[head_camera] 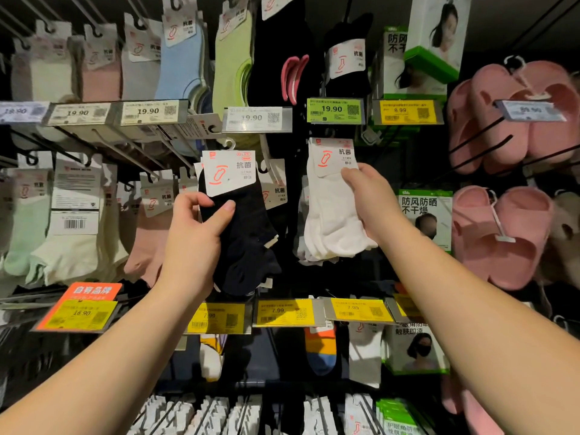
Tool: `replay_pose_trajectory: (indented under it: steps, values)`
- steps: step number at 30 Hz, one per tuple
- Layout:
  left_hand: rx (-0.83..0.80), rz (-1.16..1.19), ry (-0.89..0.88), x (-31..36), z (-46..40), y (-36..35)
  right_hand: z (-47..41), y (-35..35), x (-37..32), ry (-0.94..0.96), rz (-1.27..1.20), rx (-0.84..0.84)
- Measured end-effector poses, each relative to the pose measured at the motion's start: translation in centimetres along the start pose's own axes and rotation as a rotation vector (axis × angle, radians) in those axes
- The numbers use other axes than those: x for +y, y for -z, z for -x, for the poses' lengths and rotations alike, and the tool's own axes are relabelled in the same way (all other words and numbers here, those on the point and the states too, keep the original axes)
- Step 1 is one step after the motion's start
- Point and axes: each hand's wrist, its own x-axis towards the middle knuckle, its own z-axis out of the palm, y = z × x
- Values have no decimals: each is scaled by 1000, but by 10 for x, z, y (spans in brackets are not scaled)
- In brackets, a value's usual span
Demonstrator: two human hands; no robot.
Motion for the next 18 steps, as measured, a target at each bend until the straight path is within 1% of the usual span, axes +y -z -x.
replay_pose_trajectory:
  steps: [6, 11, 16, 17, 18]
  values:
    - [18, -16, -15, -1, -2, 3, -18, 0, 23, -181, 110, -54]
    - [17, -22, -7, -3, -4, 7, -36, -9, 37, -305, 260, -17]
    - [21, -30, -9, -6, -5, 17, -43, -7, 50, -325, 306, 37]
    - [22, -23, -13, -6, -6, 18, -42, -7, 50, -307, 345, 79]
    - [22, -16, -17, -5, -6, 20, -39, -7, 49, -248, 435, 138]
